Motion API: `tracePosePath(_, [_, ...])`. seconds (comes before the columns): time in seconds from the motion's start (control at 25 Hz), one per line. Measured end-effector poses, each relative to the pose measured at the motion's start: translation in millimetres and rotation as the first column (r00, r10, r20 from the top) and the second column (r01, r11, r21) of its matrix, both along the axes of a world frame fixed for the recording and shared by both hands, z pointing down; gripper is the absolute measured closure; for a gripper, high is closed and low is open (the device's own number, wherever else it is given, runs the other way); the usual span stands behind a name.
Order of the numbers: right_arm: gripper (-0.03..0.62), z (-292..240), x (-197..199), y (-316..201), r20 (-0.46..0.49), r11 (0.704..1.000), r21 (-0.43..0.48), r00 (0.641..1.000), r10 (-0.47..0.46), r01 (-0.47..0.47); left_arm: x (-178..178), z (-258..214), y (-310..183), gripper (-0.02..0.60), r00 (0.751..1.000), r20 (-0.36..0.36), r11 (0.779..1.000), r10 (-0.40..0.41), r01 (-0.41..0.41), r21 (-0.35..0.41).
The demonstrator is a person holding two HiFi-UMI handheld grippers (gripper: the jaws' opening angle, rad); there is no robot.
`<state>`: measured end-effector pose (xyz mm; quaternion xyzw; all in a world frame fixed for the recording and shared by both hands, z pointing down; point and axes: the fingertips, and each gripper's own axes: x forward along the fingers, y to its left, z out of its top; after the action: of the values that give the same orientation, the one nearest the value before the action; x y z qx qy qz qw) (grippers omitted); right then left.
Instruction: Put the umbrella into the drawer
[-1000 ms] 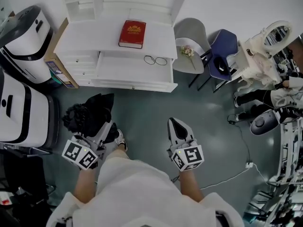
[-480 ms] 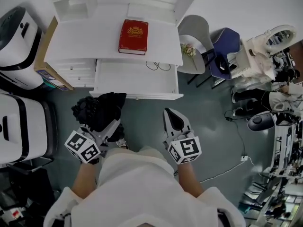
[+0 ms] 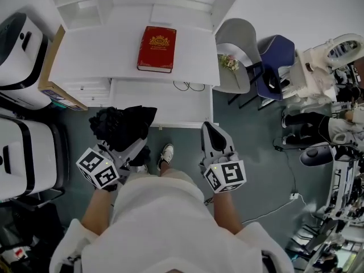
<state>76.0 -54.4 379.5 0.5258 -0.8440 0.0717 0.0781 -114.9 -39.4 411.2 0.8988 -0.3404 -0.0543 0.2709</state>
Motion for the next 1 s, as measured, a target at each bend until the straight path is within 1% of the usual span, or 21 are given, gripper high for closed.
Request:
tracePosePath(0.12, [0.592,-17.3,20.8,-31.5,0.027,0.998,0.056,1.0,-0.013,0.011,14.7,-6.8,-24.9,0.311,0.999,-0.039,0.999,-0.038,0.037,-0.02])
tracePosePath(0.16, [0.592,-20.3,28.2,-39.7,0.038,0.998,0.067,0.999,-0.017,0.014,20.4,-9.7,-30.7,0.311,0.998,-0.036,0.999,-0.041,0.041,-0.017])
tracePosePath(0.2, [0.592,-20.6,35.1,-46.8,0.053,0.997,0.072,0.998,-0.017,0.013,25.2,-12.5,-35.7,0.311,0.999,-0.016,0.999,-0.042,0.042,-0.007])
tracePosePath(0.32, [0.592,-9.8,49.5,-66.0,0.104,0.998,0.056,0.994,-0.015,0.009,31.3,-20.0,-50.2,0.31,0.995,0.079,0.997,-0.063,0.06,0.046])
tracePosePath(0.48, [0.592,9.9,51.2,-90.1,0.135,0.999,0.017,0.99,-0.037,0.035,22.1,-15.3,-65.6,0.31,0.984,0.131,0.992,-0.124,0.121,0.036])
tracePosePath(0.6, [0.592,18.0,50.0,-102.6,0.147,0.998,0.005,0.987,-0.062,0.062,15.4,-9.3,-75.3,0.308,0.966,0.209,0.988,-0.153,0.147,0.044])
tracePosePath(0.68, [0.592,23.4,50.9,-108.7,0.149,0.997,-0.004,0.986,-0.073,0.074,14.5,-6.1,-82.5,0.308,0.955,0.252,0.987,-0.158,0.15,0.053])
tracePosePath(0.8, [0.592,30.4,50.8,-114.4,0.157,0.996,-0.02,0.984,-0.082,0.087,12.6,-1.7,-93.2,0.308,0.94,0.298,0.986,-0.165,0.154,0.059])
tracePosePath(1.0, [0.592,44.3,50.0,-120.9,0.157,0.993,-0.056,0.983,-0.092,0.102,13.3,7.2,-114.9,0.308,0.916,0.378,0.991,-0.134,0.113,0.077])
